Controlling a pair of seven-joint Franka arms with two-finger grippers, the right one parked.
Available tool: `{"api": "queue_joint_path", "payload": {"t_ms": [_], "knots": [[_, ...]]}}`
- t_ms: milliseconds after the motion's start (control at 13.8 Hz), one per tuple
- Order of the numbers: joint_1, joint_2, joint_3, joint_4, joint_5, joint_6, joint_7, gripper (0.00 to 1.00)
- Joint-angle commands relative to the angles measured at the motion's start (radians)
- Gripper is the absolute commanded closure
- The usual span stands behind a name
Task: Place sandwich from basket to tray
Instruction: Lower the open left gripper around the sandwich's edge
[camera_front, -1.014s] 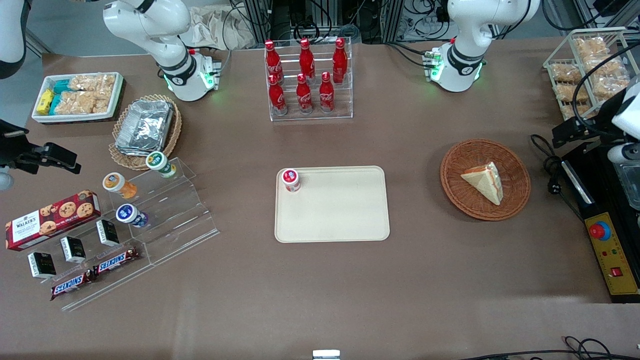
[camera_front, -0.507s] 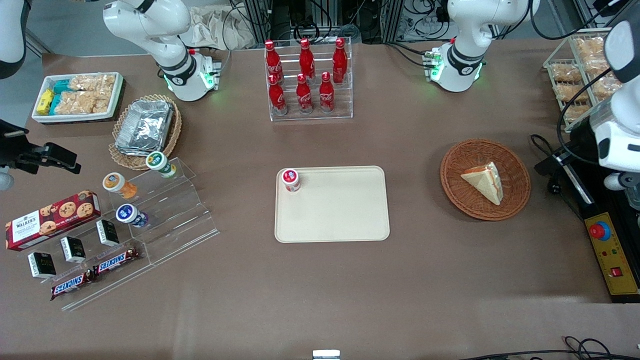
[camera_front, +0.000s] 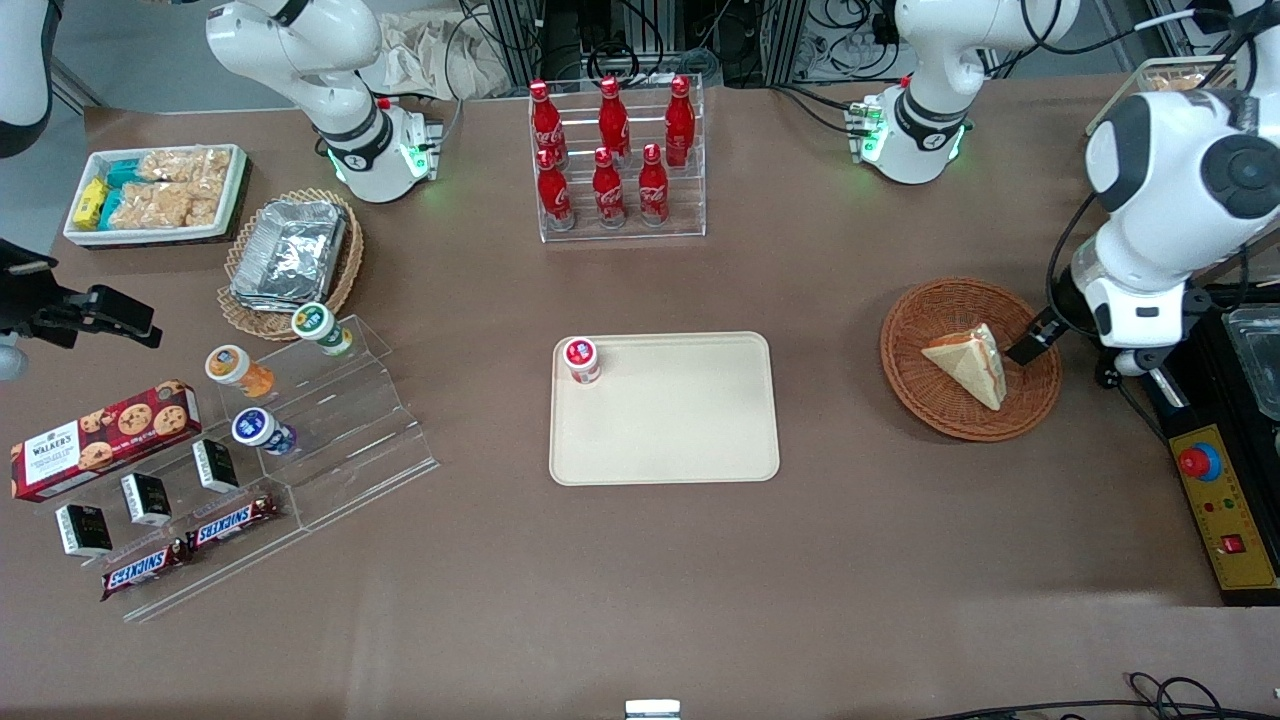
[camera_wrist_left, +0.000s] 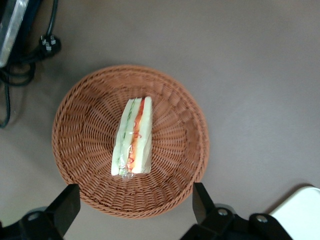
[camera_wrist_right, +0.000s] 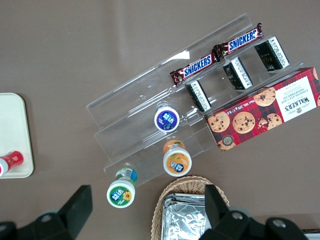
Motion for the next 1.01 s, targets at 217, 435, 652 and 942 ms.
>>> {"api": "queue_joint_path", "payload": {"t_ms": [217,435,652,942], "knots": [[0.002,0.067,-0.003,-0.1,-0.005,0.166,-0.123,0.0],[0.005,0.085,0.0,-0.192,-0.008,0.319,-0.13,0.0],[0.005,0.119,0.002,-0.22,-0.008,0.379,-0.141,0.0],[0.005,0.131,0.028,-0.264,-0.008,0.437,-0.141,0.0]]}}
